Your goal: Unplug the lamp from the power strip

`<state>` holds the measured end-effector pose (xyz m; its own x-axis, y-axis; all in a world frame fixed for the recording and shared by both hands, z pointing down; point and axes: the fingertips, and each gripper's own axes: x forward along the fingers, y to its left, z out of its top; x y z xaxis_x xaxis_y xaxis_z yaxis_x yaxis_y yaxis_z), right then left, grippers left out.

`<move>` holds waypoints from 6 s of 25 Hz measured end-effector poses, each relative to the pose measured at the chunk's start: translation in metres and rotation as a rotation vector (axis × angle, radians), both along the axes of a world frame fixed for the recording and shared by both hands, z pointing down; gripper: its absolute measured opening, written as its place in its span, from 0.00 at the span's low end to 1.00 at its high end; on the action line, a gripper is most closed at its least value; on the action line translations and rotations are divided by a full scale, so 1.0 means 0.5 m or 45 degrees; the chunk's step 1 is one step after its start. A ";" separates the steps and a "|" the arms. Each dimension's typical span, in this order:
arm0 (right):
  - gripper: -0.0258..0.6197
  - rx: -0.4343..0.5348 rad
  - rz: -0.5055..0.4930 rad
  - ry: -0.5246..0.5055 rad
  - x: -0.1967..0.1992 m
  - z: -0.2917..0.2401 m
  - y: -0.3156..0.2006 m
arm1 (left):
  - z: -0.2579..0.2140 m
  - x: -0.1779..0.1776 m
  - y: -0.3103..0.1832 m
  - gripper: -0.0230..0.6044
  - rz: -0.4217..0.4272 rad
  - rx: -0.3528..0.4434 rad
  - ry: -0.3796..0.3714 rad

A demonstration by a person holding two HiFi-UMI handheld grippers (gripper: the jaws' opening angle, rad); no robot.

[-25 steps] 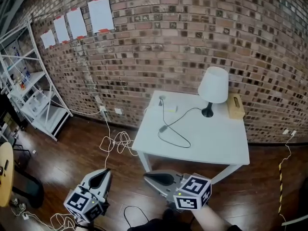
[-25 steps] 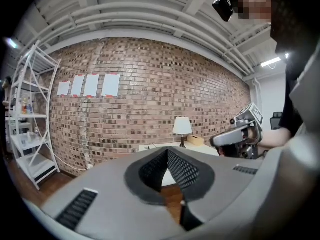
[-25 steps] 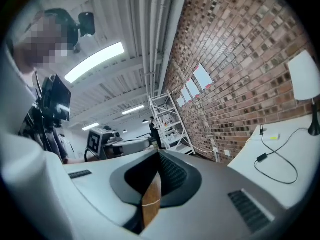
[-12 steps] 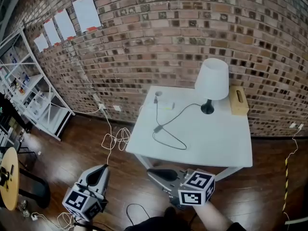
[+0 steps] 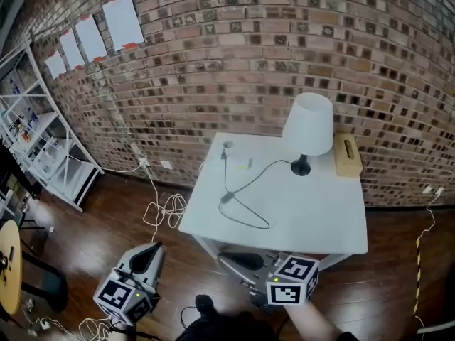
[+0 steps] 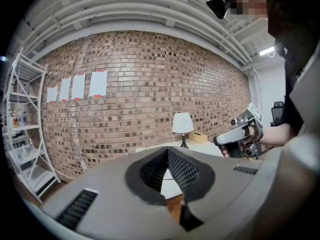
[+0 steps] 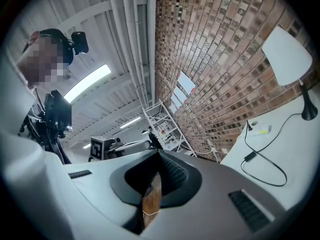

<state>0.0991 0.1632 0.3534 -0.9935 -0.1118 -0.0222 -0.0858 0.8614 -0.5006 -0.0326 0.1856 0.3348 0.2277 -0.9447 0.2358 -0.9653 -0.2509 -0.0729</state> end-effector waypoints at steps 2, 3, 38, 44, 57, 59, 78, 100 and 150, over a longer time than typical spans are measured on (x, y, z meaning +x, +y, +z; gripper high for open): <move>0.04 0.021 0.020 0.016 -0.004 0.000 -0.009 | -0.003 0.000 -0.013 0.03 0.026 0.003 0.012; 0.04 0.027 0.031 0.018 -0.007 -0.002 -0.015 | -0.005 0.002 -0.019 0.03 0.044 0.000 0.020; 0.04 0.320 0.302 0.214 -0.440 -0.099 -0.197 | 0.024 -0.411 -0.297 0.03 0.289 0.077 0.268; 0.04 0.331 0.238 0.209 -0.457 -0.096 -0.191 | 0.013 -0.416 -0.298 0.03 0.269 0.087 0.225; 0.04 0.423 0.187 0.273 -0.445 -0.039 -0.288 | 0.032 -0.378 -0.376 0.03 0.241 0.017 0.166; 0.04 0.440 0.203 0.306 -0.425 -0.025 -0.320 | 0.043 -0.367 -0.407 0.03 0.235 0.002 0.121; 0.04 0.333 0.248 0.259 -0.258 0.011 -0.587 | 0.049 -0.247 -0.612 0.03 0.168 -0.105 -0.010; 0.04 0.288 0.233 0.383 -0.154 0.114 -0.763 | 0.100 -0.155 -0.770 0.03 0.133 -0.206 -0.107; 0.06 0.311 0.207 1.000 -0.226 0.335 -0.938 | 0.429 -0.168 -1.025 0.03 0.566 -0.484 -0.020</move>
